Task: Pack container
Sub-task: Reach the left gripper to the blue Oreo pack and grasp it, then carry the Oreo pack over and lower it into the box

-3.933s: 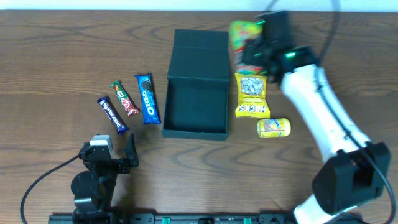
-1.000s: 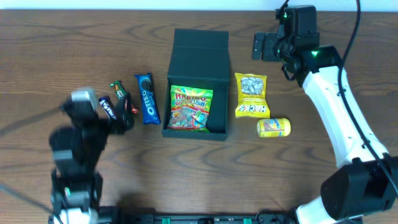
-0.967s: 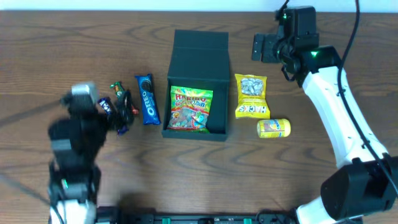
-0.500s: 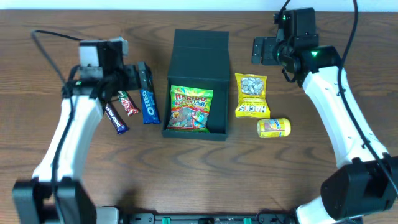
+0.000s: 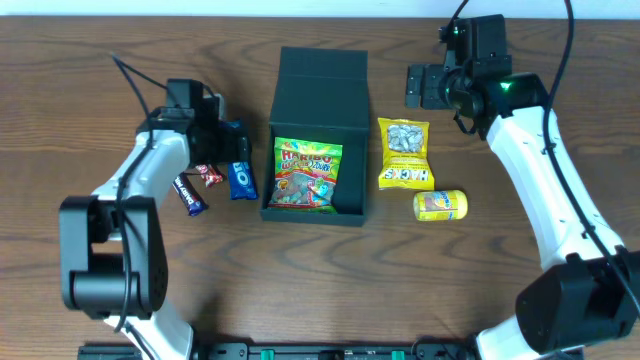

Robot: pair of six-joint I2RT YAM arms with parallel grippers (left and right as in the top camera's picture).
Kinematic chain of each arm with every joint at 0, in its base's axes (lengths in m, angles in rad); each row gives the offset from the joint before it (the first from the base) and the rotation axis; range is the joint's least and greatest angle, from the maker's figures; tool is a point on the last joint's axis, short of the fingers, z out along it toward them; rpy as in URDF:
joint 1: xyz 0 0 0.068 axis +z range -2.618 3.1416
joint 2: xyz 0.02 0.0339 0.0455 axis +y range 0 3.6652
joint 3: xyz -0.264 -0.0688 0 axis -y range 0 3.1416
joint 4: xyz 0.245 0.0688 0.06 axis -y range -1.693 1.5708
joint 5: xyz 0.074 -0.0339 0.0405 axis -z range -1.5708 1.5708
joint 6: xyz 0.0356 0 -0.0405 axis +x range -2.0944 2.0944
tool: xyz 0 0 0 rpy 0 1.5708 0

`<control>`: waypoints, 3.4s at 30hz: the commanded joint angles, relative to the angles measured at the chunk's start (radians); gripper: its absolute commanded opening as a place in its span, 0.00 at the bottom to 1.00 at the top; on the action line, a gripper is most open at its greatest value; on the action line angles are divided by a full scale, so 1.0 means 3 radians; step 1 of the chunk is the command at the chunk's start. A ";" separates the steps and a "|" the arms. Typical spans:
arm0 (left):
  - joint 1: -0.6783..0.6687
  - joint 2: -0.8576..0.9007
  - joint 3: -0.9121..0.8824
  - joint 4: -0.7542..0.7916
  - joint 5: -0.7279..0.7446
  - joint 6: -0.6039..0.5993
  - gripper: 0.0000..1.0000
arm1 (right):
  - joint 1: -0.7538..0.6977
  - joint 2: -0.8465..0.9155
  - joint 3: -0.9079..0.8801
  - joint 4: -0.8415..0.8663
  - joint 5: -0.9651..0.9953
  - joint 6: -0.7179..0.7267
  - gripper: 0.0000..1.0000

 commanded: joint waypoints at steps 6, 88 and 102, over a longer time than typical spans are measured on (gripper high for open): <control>-0.0240 0.0086 0.0041 0.0053 -0.0740 0.0022 0.87 | -0.0018 0.0006 0.0033 -0.0004 -0.0001 0.0072 0.99; -0.2124 0.0492 0.1932 -0.1596 -0.0497 -0.1250 0.71 | -0.0797 0.0005 0.0033 -0.0027 0.0163 0.0144 0.99; -0.1665 -0.0144 0.1947 -0.1694 -0.1314 -0.1161 0.75 | -0.0797 0.0017 -0.0057 -0.0202 0.0053 0.0144 0.99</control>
